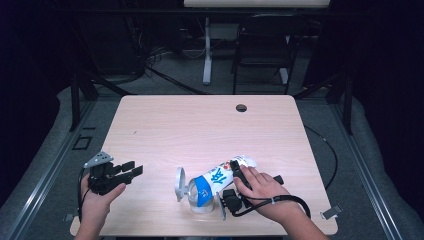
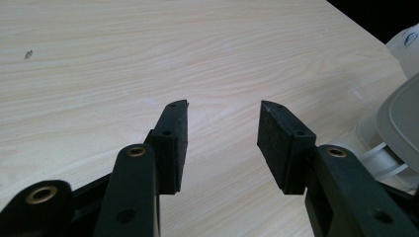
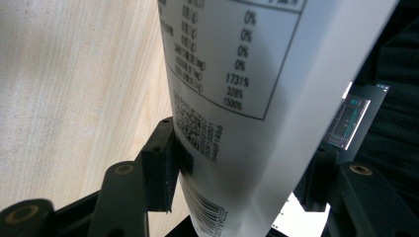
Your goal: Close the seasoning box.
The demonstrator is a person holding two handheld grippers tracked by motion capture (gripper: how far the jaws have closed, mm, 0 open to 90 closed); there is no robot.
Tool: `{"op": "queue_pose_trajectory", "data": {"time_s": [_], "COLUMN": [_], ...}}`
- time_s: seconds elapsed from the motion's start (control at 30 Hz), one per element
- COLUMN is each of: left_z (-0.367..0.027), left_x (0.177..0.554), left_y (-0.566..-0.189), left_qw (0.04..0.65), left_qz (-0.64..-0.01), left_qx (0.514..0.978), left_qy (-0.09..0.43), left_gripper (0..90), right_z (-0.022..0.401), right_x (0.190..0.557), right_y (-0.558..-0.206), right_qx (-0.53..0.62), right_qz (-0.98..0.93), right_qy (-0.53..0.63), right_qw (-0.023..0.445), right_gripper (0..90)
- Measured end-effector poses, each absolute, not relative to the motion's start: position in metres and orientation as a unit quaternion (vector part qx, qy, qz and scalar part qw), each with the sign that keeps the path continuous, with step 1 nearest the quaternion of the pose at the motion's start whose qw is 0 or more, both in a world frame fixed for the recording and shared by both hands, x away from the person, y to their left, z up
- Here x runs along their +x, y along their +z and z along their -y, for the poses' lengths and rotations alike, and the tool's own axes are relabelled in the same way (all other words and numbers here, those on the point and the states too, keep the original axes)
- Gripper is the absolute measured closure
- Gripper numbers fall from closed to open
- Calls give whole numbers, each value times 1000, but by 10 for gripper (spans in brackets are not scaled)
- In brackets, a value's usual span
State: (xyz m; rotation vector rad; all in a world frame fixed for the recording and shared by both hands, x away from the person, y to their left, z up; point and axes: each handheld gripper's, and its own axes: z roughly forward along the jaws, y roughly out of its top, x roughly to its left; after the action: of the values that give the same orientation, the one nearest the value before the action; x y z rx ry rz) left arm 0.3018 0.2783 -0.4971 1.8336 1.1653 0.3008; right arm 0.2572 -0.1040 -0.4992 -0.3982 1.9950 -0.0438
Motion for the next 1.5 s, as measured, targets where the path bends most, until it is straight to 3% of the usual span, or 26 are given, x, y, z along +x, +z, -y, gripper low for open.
{"op": "queue_pose_trajectory", "data": {"time_s": [1.5], "left_z": [-278], "left_x": [302], "left_y": [-498], "left_qw": [455], "left_qz": [-472], "left_qx": [745], "left_qy": [123], "left_gripper": [552], "right_z": [103], "right_x": [255], "right_y": [-496], "right_qx": [-182], "right_qz": [-826], "right_qy": [-32], "right_qw": [532], "right_gripper": [458]}}
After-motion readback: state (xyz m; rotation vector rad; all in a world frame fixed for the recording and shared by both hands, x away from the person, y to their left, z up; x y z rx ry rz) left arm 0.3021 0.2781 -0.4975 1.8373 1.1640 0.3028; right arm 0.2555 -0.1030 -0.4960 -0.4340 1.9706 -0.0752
